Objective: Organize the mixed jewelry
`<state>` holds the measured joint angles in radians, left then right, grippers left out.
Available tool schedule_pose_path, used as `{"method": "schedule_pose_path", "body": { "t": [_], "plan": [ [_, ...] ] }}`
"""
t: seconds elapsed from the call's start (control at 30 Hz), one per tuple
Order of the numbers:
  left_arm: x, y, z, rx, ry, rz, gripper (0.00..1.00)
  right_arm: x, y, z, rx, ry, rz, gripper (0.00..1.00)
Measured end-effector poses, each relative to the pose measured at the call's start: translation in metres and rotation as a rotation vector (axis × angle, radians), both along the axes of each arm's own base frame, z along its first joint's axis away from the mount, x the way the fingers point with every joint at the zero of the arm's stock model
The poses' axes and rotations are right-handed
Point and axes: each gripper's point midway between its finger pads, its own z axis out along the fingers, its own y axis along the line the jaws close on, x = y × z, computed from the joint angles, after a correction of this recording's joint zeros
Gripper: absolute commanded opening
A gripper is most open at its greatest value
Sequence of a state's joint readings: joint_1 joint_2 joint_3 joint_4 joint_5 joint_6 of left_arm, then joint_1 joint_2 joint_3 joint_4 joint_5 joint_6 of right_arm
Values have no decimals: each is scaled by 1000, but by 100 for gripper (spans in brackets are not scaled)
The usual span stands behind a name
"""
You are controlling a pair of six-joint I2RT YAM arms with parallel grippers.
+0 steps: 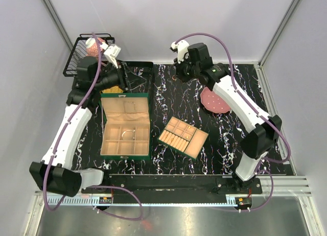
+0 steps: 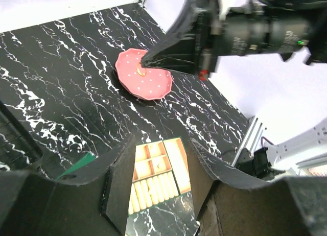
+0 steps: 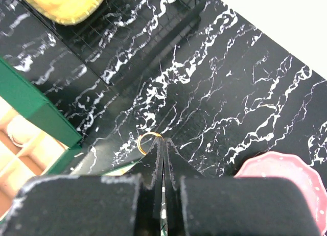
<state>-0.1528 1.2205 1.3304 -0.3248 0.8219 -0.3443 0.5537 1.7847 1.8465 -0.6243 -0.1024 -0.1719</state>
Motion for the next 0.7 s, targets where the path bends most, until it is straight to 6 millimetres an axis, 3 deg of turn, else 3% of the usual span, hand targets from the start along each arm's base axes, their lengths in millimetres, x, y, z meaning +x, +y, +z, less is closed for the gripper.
{"method": "schedule_pose_path", "body": {
  "t": [0.2, 0.43, 0.7],
  "plan": [
    [29, -35, -22, -41, 105, 26, 47, -12, 6, 33, 114, -16, 5, 0],
    [54, -73, -52, -55, 215, 30, 47, -14, 13, 39, 171, 5, 5, 0],
    [66, -99, -51, -89, 233, 10, 46, -14, 15, 43, 196, 3, -1, 0]
  ]
}}
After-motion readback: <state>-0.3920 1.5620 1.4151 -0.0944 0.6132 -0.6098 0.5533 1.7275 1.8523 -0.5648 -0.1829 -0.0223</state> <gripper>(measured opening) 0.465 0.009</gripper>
